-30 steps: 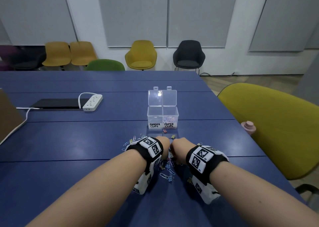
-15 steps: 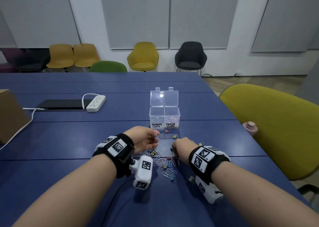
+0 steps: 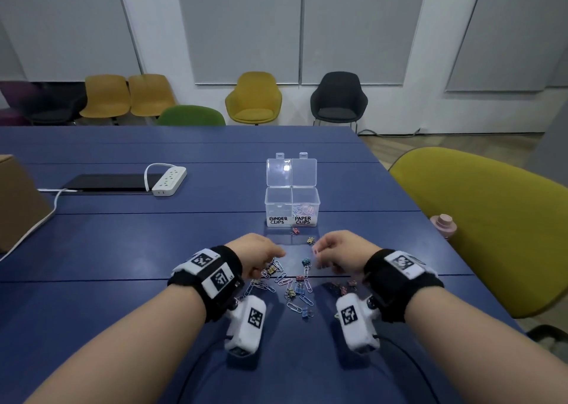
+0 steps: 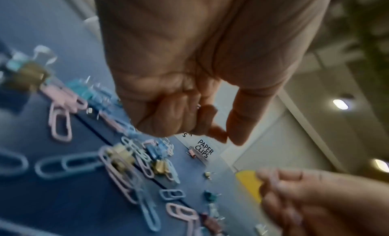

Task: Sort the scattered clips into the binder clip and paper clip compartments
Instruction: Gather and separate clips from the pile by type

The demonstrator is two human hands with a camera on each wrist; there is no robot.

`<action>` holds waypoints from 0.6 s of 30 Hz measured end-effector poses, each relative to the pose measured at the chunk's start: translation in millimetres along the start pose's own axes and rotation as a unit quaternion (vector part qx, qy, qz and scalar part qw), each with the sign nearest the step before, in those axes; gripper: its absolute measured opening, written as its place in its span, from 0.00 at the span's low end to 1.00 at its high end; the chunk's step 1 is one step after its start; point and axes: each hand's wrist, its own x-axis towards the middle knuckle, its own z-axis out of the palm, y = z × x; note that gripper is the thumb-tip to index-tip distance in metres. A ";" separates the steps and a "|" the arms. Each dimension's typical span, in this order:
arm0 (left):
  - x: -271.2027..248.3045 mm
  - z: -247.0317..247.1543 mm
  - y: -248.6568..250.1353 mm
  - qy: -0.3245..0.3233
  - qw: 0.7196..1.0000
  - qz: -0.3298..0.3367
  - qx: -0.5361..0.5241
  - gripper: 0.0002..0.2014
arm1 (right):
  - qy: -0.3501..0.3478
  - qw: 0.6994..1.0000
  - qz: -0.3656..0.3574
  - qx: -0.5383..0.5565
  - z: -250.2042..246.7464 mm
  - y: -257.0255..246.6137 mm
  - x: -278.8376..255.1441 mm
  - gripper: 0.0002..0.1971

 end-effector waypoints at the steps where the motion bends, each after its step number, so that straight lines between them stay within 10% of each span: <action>1: 0.5 0.8 -1.6 0.016 0.995 0.016 0.095 0.13 | 0.005 0.989 0.017 0.148 -1.6 1.5 -2.1 0.11; 5: -0.3 9.1 -2.2 0.035 0.949 0.065 0.307 0.14 | 0.020 0.874 0.070 0.481 -8.5 4.0 -5.1 0.11; 7: -0.3 15.5 -0.3 0.045 0.927 0.070 0.366 0.08 | 0.007 0.863 0.085 0.499 -9.2 3.4 -4.2 0.12; 13: 5.6 29.5 1.7 0.070 0.873 0.065 0.478 0.12 | -0.007 0.997 0.065 0.028 7.9 -1.4 -0.5 0.15; 18: 15.1 33.7 -0.3 0.074 0.855 0.061 0.509 0.12 | -0.027 0.932 -0.031 -0.359 14.8 -13.1 -3.1 0.12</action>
